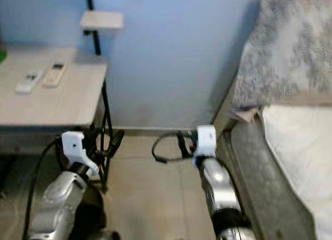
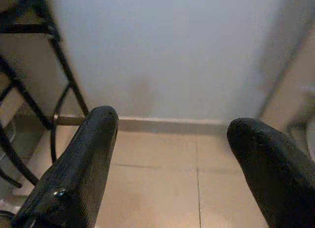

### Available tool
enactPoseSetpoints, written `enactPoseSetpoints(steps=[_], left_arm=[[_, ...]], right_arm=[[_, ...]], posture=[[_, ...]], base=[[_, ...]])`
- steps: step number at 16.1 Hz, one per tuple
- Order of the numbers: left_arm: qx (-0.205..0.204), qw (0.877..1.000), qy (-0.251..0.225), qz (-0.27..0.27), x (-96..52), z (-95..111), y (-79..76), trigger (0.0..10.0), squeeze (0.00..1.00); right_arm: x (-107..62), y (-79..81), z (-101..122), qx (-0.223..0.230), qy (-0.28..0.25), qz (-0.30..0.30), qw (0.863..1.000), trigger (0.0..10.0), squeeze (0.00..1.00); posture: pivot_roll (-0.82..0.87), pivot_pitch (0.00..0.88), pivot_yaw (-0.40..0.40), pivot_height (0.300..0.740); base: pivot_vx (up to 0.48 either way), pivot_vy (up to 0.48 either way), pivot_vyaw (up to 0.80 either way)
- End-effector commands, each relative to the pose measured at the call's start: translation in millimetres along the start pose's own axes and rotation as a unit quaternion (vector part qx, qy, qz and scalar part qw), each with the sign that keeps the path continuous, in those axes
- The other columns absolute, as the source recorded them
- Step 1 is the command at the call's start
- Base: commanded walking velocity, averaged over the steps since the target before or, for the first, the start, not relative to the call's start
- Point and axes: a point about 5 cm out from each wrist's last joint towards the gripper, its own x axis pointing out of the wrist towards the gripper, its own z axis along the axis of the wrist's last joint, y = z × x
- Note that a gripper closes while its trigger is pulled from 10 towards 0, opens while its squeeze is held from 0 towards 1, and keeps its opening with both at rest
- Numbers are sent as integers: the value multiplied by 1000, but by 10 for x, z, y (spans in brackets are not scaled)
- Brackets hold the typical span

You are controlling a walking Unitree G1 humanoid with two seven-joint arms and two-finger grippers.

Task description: Clean up the room

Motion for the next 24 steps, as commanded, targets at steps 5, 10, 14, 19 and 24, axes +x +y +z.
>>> enactPoseSetpoints(steps=[5, 10, 14, 19, 24], left_arm=[[-15, 1000, 4, -5, 9, 63, -19, 10000, 0], [11, 1000, 26, 12, -91, 82, 184, 10000, 0], [-44, 997, -1, 58, -103, -15, 97, 10000, 0], [-11, 999, 15, 32, -13, 15, 53, 10000, 0], [-9, 999, 9, 31, 64, 41, 51, 10000, 0]], right_arm=[[-26, -10, 93, -1, -37, -19, 999, 10000, 0], [-85, 27, 65, -3, -47, -32, 998, 10000, 0], [-76, -13, 211, -40, -56, -3, 998, 10000, 0], [-46, -18, 225, -29, -55, -21, 998, 10000, 0], [-8, 30, 263, -49, -56, -3, 997, 10000, 0]], posture=[[-12, 0, 52, 740], [-43, 0, 116, 740], [-69, 0, 52, 740], [-69, 0, 89, 740], [-83, 0, 85, 740]], base=[[0, 0, 0], [0, 0, 0], [0, 0, 0], [0, 0, 0], [0, 0, -732]])
